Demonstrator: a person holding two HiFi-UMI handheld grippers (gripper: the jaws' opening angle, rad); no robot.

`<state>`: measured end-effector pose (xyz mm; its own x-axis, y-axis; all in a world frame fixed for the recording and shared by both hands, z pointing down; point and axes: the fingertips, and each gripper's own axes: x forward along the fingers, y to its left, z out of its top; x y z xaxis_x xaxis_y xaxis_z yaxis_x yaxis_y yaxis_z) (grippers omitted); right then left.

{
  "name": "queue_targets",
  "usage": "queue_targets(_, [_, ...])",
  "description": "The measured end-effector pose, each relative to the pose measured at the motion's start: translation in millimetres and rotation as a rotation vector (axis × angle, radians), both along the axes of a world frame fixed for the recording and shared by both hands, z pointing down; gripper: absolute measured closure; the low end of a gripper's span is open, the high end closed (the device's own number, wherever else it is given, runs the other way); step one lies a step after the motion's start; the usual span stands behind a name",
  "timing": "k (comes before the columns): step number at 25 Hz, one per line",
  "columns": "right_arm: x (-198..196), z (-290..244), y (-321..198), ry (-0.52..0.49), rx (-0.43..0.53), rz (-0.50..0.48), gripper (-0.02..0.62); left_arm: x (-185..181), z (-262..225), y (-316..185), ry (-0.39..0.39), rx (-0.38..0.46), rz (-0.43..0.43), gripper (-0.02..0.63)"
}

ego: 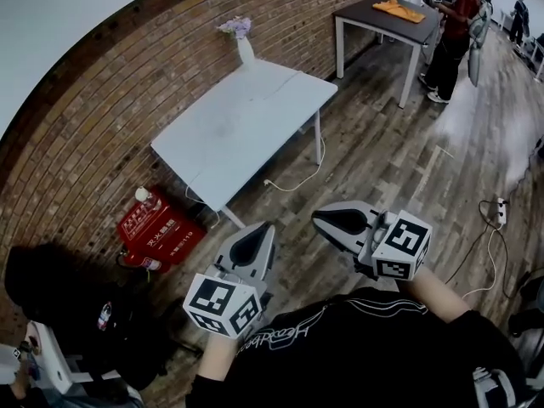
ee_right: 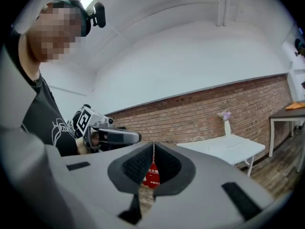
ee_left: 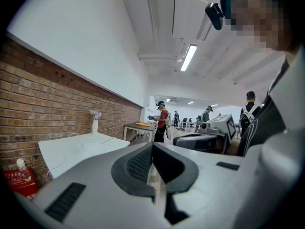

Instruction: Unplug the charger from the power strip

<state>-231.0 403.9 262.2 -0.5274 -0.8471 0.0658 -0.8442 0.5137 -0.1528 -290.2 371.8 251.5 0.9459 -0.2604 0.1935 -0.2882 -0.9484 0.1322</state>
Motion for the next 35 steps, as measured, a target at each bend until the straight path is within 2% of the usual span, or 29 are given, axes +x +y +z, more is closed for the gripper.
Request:
queue_targets(5, [10,4,-3,-0.056,-0.026,0.011,0.597,8,8,-10,0.015,-0.028,0.024,0.603])
queue_targets(9, [30,14,-12,-0.096,-0.052,0.032,0.598,29,22,-21,0.005,-0.072,0.038,0.603])
queue_targets(16, [75,36,-65,-0.144,-0.088,-0.019,0.597,76,45,-71,-0.048,-0.088,0.013,0.603])
queue_targets(23, [151,51,-151,-0.173,-0.119,-0.093,0.597,152,62,-159,-0.075,-0.141,-0.073,0.603])
queue_targets(30, [235,54,-225,-0.172,-0.127,-0.155,0.597,239,67,-238,-0.108,-0.127,-0.138,0.602])
queue_targets(35, [268,64,-262,-0.168,-0.151,-0.206,0.598,272,74,-274,-0.130,-0.128,-0.195,0.601])
